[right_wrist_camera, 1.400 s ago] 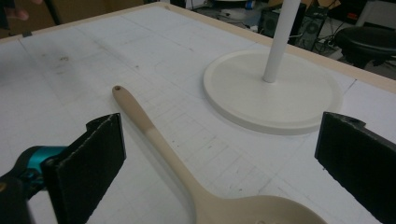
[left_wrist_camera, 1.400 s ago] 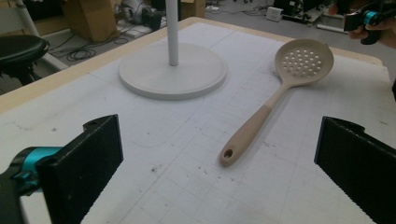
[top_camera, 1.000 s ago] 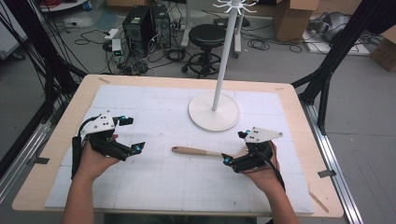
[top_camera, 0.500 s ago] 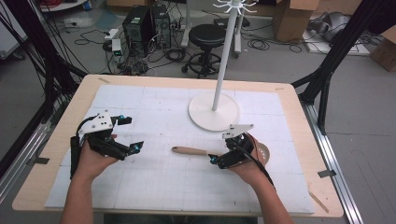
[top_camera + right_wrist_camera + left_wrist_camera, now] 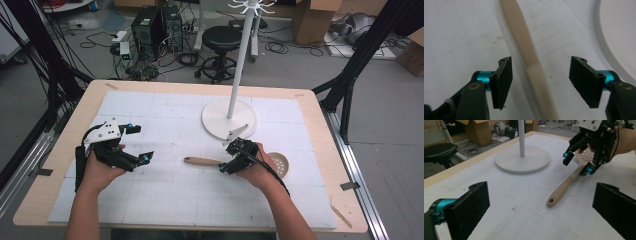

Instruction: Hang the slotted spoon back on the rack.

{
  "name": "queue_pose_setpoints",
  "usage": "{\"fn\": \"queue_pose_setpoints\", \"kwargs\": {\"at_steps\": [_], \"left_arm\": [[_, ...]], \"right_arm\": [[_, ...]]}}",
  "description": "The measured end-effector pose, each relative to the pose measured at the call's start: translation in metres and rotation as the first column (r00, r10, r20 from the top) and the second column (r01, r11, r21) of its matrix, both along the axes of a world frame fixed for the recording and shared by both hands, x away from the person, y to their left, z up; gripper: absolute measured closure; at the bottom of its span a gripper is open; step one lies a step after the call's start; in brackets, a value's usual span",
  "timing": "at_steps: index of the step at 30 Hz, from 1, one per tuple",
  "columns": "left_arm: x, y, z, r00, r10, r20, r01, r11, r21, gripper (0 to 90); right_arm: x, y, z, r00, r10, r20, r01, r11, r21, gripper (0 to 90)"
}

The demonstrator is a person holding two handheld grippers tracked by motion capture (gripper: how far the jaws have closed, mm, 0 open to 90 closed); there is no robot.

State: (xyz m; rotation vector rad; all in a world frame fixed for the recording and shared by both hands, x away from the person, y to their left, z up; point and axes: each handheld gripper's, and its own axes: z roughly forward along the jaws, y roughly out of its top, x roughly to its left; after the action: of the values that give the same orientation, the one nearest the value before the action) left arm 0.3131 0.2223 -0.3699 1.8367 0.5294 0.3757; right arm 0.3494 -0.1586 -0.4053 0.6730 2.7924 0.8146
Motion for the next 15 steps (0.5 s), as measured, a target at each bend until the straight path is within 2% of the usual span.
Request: {"fn": "queue_pose_setpoints", "kwargs": {"at_steps": [1, 2, 6, 9, 12, 15], "left_arm": [[0.0, 0.0, 0.0, 1.0, 0.0, 0.0, 0.0, 1.0, 0.001, 1.7], [0.0, 0.0, 0.0, 1.0, -0.001, -0.002, 0.001, 1.0, 0.0, 1.7], [0.001, 0.0, -0.001, 1.0, -0.003, -0.003, 0.003, 1.0, 0.005, 1.7], [0.001, 0.0, -0.001, 1.0, -0.003, -0.007, 0.003, 1.0, 0.006, 1.7], [0.001, -0.001, -0.002, 1.0, -0.001, -0.007, 0.001, 1.0, 0.008, 1.6], [0.001, -0.001, -0.002, 1.0, 0.001, -0.006, -0.001, 1.0, 0.009, 1.6]], "right_arm": [[0.003, 0.004, -0.002, 0.9997, 0.008, -0.023, -0.008, 0.9998, -0.019, 41.4], [0.003, 0.004, -0.002, 0.9997, 0.008, -0.023, -0.008, 0.9998, -0.019, 41.4], [0.008, 0.006, -0.006, 0.9972, 0.01, -0.075, -0.014, 0.9984, -0.055, 45.5], [0.01, 0.01, -0.01, 0.995, 0.027, -0.097, -0.035, 0.9961, -0.081, 48.5], [0.013, 0.015, -0.015, 0.9923, 0.056, -0.111, -0.07, 0.9897, -0.125, 52.4], [0.015, 0.016, -0.013, 0.9919, 0.039, -0.121, -0.056, 0.9886, -0.14, 59.3]]}}
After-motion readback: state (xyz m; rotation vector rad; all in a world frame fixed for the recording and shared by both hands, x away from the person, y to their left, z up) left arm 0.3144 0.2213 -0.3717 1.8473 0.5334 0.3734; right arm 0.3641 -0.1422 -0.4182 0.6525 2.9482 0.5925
